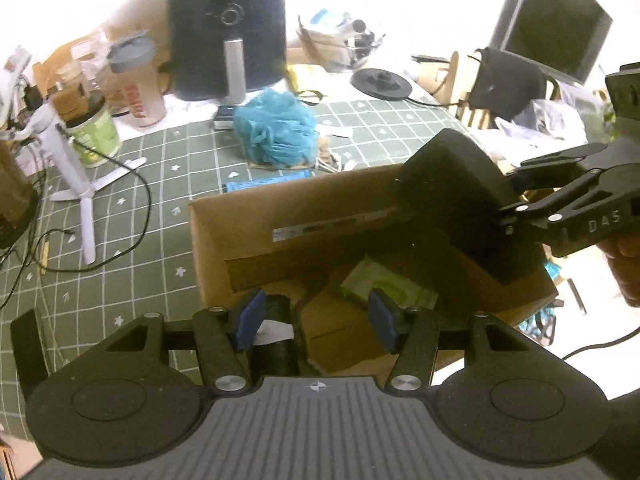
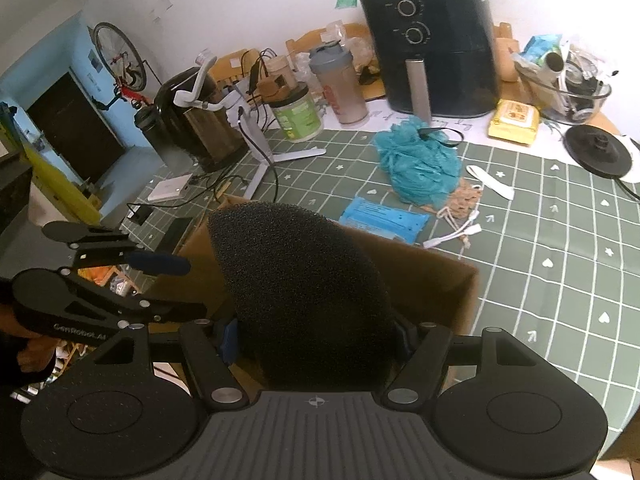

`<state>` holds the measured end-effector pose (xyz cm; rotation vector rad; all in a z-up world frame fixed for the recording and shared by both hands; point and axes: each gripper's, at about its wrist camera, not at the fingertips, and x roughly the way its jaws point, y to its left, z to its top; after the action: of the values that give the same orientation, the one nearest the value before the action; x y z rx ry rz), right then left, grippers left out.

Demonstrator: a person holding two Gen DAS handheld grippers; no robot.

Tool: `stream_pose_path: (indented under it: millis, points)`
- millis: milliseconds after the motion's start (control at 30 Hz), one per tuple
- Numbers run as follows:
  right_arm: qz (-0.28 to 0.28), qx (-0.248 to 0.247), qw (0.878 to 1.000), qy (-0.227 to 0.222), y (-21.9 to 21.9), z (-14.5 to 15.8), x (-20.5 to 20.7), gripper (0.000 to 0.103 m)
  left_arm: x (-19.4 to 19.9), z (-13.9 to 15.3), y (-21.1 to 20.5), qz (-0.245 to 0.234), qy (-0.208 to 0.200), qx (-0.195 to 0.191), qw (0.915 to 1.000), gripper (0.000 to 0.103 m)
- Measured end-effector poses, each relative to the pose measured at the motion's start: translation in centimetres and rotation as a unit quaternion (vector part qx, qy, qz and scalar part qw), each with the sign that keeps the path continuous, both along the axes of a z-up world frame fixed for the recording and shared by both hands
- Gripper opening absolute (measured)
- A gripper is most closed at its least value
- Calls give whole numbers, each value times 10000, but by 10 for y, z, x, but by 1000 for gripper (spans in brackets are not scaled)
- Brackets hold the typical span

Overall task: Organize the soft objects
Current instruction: 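Open the right gripper to drop the black foam piece into the box, then lower the left gripper onto the blue wipes packet and close it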

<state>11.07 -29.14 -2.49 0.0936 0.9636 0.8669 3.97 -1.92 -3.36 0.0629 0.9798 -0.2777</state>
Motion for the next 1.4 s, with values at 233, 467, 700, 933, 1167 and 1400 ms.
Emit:
stream_pose_path:
  millis: [233, 467, 700, 933, 1167, 1400]
  points:
    - [329, -35, 9994, 111, 31, -1, 1, 93, -9, 2, 12, 309, 2, -95, 9995, 56]
    - [391, -150, 9990, 146, 33, -6, -1, 103, -12, 7, 20, 499, -65, -122, 9987, 56]
    - [164, -195, 9996, 91, 20, -7, 1, 103, -6, 10, 25, 571, -104, -109, 9983, 56]
    - [-311, -312, 9989, -188, 2, -4, 0, 103, 5, 12, 23, 403, -203, -100, 9989, 56]
    - [-867, -468, 9940, -483, -17, -3, 2, 103, 19, 15, 20, 155, -287, -80, 9994, 56]
    - [-1199, -653, 9883, -679, -31, -3, 9, 103, 36, 22, 21, -34, -368, -70, 9993, 56]
